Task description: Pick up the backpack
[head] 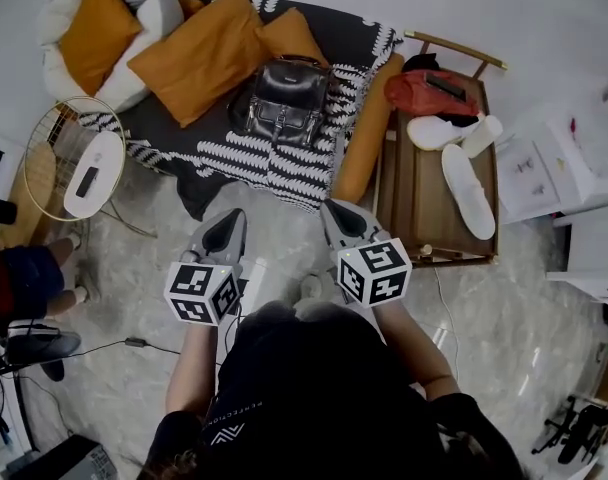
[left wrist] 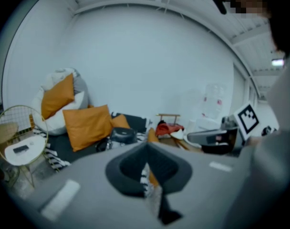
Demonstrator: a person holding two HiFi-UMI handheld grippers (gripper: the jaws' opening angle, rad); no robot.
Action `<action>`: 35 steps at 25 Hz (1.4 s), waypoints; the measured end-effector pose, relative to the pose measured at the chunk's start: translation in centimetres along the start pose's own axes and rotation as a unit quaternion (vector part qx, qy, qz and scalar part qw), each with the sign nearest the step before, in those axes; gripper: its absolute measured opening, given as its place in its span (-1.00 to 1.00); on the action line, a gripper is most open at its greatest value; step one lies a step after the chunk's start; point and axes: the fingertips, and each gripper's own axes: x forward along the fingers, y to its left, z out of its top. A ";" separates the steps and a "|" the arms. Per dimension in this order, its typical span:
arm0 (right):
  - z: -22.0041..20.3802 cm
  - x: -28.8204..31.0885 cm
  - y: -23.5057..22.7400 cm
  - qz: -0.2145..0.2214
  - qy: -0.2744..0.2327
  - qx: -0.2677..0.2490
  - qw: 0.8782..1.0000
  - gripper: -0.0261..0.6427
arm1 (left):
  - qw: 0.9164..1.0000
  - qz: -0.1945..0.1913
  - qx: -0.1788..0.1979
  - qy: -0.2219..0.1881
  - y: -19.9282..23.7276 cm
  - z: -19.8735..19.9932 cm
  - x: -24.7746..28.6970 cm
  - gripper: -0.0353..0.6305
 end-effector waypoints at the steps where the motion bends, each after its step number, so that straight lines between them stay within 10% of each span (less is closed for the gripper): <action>1: 0.1 0.2 -0.4 0.000 0.001 0.000 1.000 -0.93 | 1.000 0.002 -0.001 0.002 0.1 0.0 0.4 -0.87; 35: 3.7 13.4 -11.4 -0.059 0.028 0.052 0.997 -0.42 | 0.998 -0.035 0.003 0.055 10.0 3.7 20.0 -0.35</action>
